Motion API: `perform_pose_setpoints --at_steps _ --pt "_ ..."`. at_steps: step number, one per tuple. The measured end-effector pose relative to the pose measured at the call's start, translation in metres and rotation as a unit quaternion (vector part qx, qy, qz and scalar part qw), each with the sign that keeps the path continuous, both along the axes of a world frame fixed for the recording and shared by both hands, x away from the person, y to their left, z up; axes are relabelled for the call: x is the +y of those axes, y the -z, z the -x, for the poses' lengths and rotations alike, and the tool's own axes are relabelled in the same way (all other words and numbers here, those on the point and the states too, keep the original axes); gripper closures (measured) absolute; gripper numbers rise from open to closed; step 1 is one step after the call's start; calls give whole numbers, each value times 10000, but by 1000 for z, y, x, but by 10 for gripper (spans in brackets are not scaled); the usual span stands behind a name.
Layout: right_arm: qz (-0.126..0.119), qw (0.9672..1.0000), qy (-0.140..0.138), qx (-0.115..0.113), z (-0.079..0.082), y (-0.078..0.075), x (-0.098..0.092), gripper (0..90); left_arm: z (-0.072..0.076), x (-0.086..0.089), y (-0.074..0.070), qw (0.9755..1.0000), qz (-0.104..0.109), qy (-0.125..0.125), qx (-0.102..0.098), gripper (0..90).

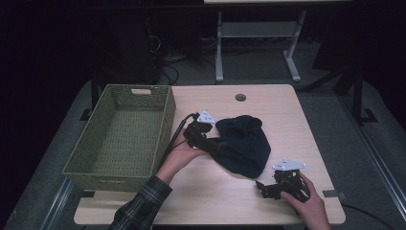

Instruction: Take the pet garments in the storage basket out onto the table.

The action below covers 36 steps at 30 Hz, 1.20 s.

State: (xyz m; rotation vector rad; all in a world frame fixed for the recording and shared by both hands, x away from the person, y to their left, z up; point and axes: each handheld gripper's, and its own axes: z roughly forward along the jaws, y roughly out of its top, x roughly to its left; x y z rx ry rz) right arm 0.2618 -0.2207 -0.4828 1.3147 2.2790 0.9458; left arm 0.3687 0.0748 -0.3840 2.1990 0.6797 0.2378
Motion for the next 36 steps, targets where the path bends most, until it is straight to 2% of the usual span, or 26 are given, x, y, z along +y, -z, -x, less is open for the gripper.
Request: perform_pose_setpoints --at_steps 3,11,18,36 --pt "0 10000 -2 1 0 0 0 0 8 6 5 10000 -53 -40 -18 132" --pt "12 10000 -14 -23 0 0 0 0 24 15 21 9998 49 -176 22 131" --pt "10 10000 -15 -21 0 0 0 0 34 22 35 9997 -62 -231 -8 130" --pt "10 10000 -16 -23 0 0 0 0 53 26 75 9985 -434 -294 164 128"
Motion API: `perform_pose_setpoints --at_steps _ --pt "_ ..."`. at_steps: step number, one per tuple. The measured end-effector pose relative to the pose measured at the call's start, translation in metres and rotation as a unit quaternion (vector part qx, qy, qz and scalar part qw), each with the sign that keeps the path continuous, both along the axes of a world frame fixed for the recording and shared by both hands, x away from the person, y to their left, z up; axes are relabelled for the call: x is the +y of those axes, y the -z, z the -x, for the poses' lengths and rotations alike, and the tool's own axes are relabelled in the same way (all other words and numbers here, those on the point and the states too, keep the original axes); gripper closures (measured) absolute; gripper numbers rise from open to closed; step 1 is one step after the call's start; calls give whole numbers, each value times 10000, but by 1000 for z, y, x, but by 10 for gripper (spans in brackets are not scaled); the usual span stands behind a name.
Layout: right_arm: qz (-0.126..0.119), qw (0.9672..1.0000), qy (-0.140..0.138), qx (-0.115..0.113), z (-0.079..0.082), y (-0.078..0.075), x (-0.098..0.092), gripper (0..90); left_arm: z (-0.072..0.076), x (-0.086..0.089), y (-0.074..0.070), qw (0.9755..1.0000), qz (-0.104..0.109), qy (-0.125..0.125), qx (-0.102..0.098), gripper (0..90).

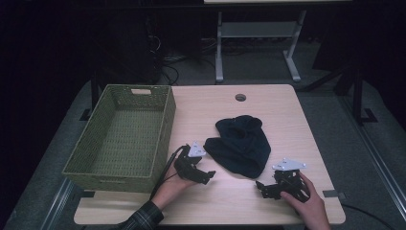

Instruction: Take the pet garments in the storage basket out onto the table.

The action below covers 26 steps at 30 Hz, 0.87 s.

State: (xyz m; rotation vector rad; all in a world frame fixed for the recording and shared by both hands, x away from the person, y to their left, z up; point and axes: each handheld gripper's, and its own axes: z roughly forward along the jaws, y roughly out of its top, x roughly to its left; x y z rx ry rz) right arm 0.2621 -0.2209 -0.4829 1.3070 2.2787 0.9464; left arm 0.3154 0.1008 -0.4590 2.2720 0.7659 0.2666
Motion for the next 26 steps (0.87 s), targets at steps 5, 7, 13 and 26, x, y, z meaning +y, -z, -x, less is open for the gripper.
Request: perform_pose_setpoints --at_steps 5,7,13,26 --pt "3 10000 -7 -5 0 0 0 0 3 0 7 9999 -93 -25 -34 128" --pt "0 10000 0 2 0 0 0 0 4 1 9 10000 -70 -55 -34 128" --pt "1 10000 1 2 0 0 0 0 4 4 12 9998 -97 -107 -97 127" --pt "8 10000 -14 -6 0 0 0 0 8 12 19 9996 71 -144 -249 127"
